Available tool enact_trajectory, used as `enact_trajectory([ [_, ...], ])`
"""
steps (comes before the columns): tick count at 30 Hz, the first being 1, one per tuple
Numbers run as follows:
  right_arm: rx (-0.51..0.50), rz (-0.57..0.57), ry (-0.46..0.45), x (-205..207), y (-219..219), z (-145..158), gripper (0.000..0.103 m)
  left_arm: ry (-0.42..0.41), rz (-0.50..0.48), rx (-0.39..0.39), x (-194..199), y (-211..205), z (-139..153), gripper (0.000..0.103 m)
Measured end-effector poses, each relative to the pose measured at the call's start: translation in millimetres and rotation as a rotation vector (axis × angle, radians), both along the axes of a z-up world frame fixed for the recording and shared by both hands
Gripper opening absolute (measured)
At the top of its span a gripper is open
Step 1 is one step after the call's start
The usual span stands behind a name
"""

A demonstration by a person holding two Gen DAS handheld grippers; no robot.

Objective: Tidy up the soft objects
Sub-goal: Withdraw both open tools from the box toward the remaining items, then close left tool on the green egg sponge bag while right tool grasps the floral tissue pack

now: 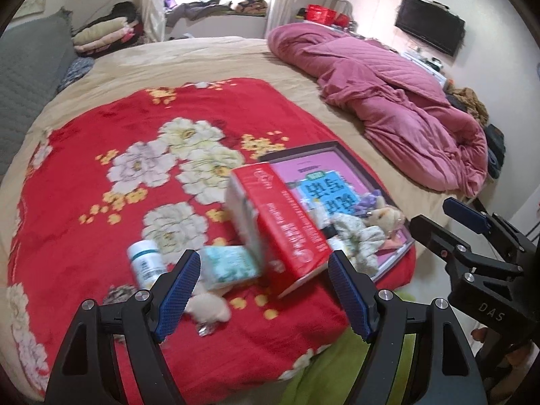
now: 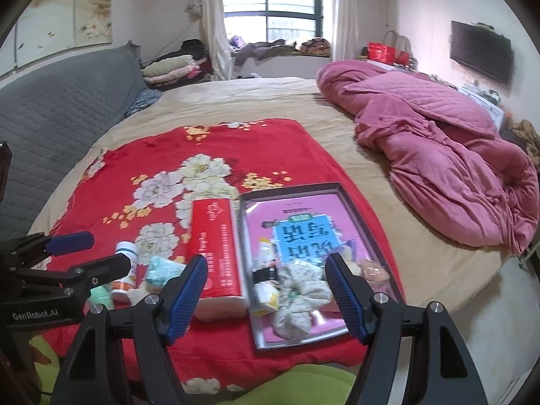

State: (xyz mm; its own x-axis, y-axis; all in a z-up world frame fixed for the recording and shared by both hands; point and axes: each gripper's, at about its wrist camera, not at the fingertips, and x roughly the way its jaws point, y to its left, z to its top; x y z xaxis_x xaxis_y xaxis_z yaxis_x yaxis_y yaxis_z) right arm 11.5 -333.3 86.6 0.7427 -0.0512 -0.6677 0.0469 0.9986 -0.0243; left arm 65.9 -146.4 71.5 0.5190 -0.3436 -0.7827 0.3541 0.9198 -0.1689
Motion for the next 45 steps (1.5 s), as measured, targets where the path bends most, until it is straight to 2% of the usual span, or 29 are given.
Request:
enact_trajectory([
  [9, 0.006, 0.09, 0.002, 5.5, 38.2, 1.1, 0.073, -0.005, 0.123, -0.014, 2.0, 66.5, 7.4, 0.079],
  [16, 0.005, 0.155, 0.021, 8.9, 64.1, -6.0, 0.073, 0.019, 0.235, -0.022, 3.8, 119.7, 0.2, 0.079],
  [21, 0.003, 0.189, 0.033, 12.7, 79.6, -11.4, 0.073, 0.034, 0.278, -0.018, 0.7, 141.5, -7.4, 0.079],
  [27, -0.002, 0.226, 0.055, 16.4, 95.4, -18.6, 0.073, 0.057, 0.297, -0.011, -3.6, 153.6, -17.0, 0.079],
  [39, -0.018, 0.272, 0.091, 20.7, 113.0, -33.9, 0.073, 0.142, 0.27, -0.009, -9.6, 156.2, -50.3, 0.08],
  [45, -0.034, 0.299, 0.126, 26.0, 126.5, -54.0, 0.073, 0.18, 0.266, 0.008, -11.3, 156.0, -67.2, 0.08],
])
